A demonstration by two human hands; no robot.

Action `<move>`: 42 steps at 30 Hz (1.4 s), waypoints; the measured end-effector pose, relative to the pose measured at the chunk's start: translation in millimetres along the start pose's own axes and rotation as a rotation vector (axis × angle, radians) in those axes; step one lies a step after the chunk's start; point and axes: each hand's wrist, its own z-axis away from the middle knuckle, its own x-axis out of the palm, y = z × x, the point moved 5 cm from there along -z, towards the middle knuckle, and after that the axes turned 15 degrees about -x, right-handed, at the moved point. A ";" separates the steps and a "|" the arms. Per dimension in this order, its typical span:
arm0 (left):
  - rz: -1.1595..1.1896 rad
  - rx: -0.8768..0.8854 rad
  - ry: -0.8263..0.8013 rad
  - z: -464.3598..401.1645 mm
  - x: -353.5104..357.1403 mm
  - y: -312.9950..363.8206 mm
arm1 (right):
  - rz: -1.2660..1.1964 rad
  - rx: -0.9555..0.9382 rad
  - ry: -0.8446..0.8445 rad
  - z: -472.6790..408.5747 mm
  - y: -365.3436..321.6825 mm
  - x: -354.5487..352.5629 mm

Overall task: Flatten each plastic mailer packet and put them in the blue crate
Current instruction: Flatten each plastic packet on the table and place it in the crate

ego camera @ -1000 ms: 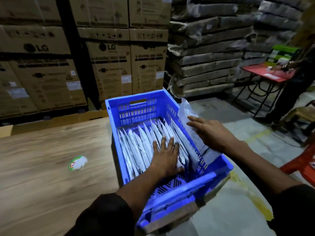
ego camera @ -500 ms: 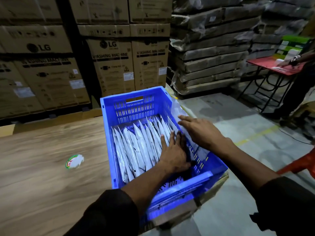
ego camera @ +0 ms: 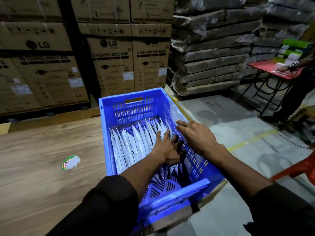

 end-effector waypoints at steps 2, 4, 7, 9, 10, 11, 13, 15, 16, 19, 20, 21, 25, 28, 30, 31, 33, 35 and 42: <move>-0.046 -0.021 -0.003 -4.4 2.5 -2.4 | 0.008 0.002 -0.017 -3.0 -2.7 2.7; -0.090 -0.036 -0.001 -7.2 3.1 -1.3 | 0.003 -0.001 -0.035 -7.2 -5.6 7.3; -0.144 -0.042 -0.019 -8.6 3.9 2.8 | -0.021 -0.007 -0.039 -13.7 -9.1 17.2; -0.163 -0.059 -0.047 -6.0 3.6 3.7 | -0.021 0.006 -0.051 -19.2 -9.0 26.9; -0.165 -0.077 -0.069 -3.6 3.1 2.8 | -0.024 0.014 -0.059 -22.3 -9.1 31.5; -0.167 -0.092 -0.091 -1.5 2.6 2.2 | -0.036 0.019 -0.067 -24.2 -9.4 36.3; -0.179 -0.109 -0.130 3.1 -0.6 0.8 | -0.054 0.012 -0.080 -26.9 -11.3 45.1; -0.178 -0.124 -0.172 6.4 -2.5 -0.6 | -0.030 0.007 -0.105 -27.1 -14.5 53.2; -0.174 -0.136 -0.184 7.9 -2.6 -3.4 | -0.030 0.006 -0.113 -28.4 -17.1 55.7; -0.176 -0.162 -0.187 9.0 -0.6 -9.9 | -0.059 0.015 -0.137 -29.5 -20.4 61.0; -0.185 -0.163 -0.187 9.9 -0.8 -11.5 | -0.067 0.017 -0.145 -29.7 -20.2 62.7; -0.196 -0.162 -0.189 10.9 -1.3 -13.3 | -0.077 0.016 -0.155 -30.1 -20.4 63.6; -0.216 -0.157 -0.186 16.8 -4.5 -17.6 | -0.110 0.014 -0.168 -31.6 -24.0 67.5; -0.183 -0.115 -0.192 17.4 -1.5 -20.1 | -0.154 0.022 -0.177 -33.5 -26.1 74.4; -0.097 -0.045 -0.207 19.6 -4.0 -22.7 | -0.151 0.032 -0.176 -33.7 -27.1 77.5; -0.049 -0.008 -0.199 24.0 -8.8 -25.7 | -0.134 0.055 -0.173 -33.6 -26.7 77.0; 0.052 0.010 -0.104 36.2 -24.2 -33.4 | -0.085 0.099 -0.075 -32.9 -22.7 68.6; 0.125 -0.147 0.046 48.9 -38.6 -48.3 | -0.060 0.059 0.047 -37.6 -21.9 61.2; 0.194 -0.836 -0.033 75.5 -20.7 -103.0 | -0.370 -0.136 -0.130 -67.0 -65.6 70.0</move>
